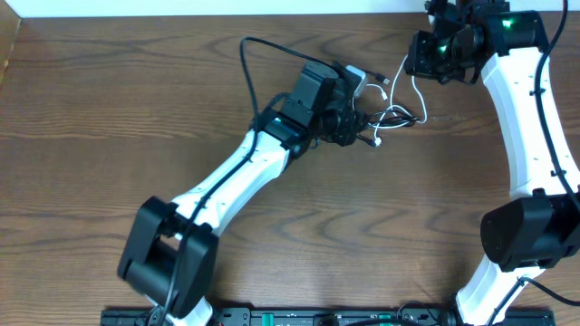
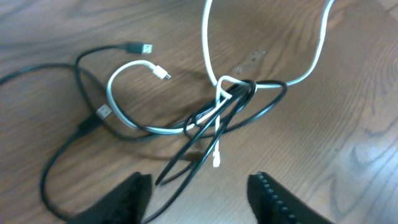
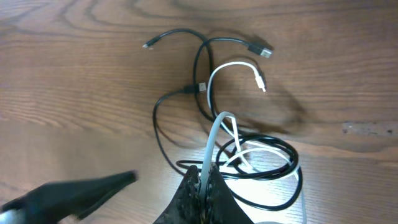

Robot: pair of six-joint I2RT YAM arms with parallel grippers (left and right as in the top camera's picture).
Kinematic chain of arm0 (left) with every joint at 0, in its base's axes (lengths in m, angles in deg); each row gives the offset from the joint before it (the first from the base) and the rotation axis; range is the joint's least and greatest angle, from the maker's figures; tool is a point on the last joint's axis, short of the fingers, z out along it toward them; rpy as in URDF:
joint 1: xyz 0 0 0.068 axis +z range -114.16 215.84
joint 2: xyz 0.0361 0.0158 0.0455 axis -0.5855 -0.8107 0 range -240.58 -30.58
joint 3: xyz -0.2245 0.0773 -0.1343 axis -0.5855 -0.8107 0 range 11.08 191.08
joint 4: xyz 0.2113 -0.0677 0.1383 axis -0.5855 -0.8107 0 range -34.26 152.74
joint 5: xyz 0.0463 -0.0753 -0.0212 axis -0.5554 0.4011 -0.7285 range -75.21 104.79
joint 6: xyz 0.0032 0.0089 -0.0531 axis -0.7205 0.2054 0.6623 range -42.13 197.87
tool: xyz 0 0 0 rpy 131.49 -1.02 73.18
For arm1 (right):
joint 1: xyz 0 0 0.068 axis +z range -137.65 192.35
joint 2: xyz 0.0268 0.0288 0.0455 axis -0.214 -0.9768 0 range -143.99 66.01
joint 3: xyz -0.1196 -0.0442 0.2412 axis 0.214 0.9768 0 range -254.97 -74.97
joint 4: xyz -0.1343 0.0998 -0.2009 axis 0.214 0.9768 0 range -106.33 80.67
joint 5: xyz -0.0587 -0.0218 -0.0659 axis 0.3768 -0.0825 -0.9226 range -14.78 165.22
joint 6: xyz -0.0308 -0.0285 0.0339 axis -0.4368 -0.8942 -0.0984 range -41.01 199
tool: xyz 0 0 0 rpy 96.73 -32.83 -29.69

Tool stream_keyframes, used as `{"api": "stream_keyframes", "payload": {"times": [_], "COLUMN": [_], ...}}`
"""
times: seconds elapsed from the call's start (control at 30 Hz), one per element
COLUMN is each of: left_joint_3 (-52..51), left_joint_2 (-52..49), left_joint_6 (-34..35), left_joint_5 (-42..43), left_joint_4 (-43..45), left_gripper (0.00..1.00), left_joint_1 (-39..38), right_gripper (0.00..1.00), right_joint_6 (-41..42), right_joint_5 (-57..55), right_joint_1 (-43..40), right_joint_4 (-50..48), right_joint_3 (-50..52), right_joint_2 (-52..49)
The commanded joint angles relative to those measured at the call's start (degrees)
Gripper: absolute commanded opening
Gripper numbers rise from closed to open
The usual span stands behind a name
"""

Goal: Untangle cables

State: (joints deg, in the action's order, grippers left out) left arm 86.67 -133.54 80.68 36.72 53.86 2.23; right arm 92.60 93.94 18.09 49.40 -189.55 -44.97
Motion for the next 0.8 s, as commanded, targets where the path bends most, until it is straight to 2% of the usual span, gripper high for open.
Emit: {"api": "stream_keyframes", "payload": {"times": [0.0, 0.17, 0.33, 0.43, 0.47, 0.57, 0.63, 0.7, 0.77], "left_joint_3": [0.39, 0.39, 0.39, 0.39, 0.39, 0.39, 0.39, 0.39, 0.39], "left_joint_2": [-4.68, -9.09, -12.17, -13.27, -13.40, -13.44, -13.44, -13.14, -11.96], "left_joint_6": [-0.63, -0.68, -1.18, -1.31, -1.31, -1.31, -1.31, -1.29, -1.14], "left_joint_5": [1.20, 1.14, 0.90, 0.92, 0.92, 0.94, 0.94, 0.96, 0.94], "left_joint_4": [3.06, 6.45, 6.62, 6.88, 6.95, 7.32, 7.72, 7.58, 5.92], "left_gripper": [0.62, 0.68, 0.68, 0.65, 0.63, 0.44, 0.23, 0.08, 0.07], "left_joint_1": [-0.98, -1.20, -1.07, -1.09, -1.09, -1.09, -1.07, -1.01, -0.42], "right_gripper": [0.01, 0.01, 0.01, 0.01, 0.01, 0.01, 0.01, 0.01, 0.01], "right_joint_6": [-0.61, -1.05, -1.05, -1.07, -1.05, -1.07, -1.05, -1.03, -1.01], "right_joint_5": [3.28, 3.32, 3.30, 3.30, 3.32, 3.30, 3.30, 3.26, 2.89], "right_joint_1": [0.11, 0.11, 0.09, 0.09, 0.09, 0.11, 0.09, -0.13, -0.63], "right_joint_4": [0.02, 0.55, 0.98, 0.96, 0.96, 0.96, 0.96, 1.03, 1.03], "right_joint_3": [-0.09, -0.09, -0.09, -0.09, -0.09, -0.09, -0.09, -0.09, -0.09], "right_joint_2": [0.46, 0.46, 0.46, 0.46, 0.46, 0.46, 0.46, 0.46, 0.46]}}
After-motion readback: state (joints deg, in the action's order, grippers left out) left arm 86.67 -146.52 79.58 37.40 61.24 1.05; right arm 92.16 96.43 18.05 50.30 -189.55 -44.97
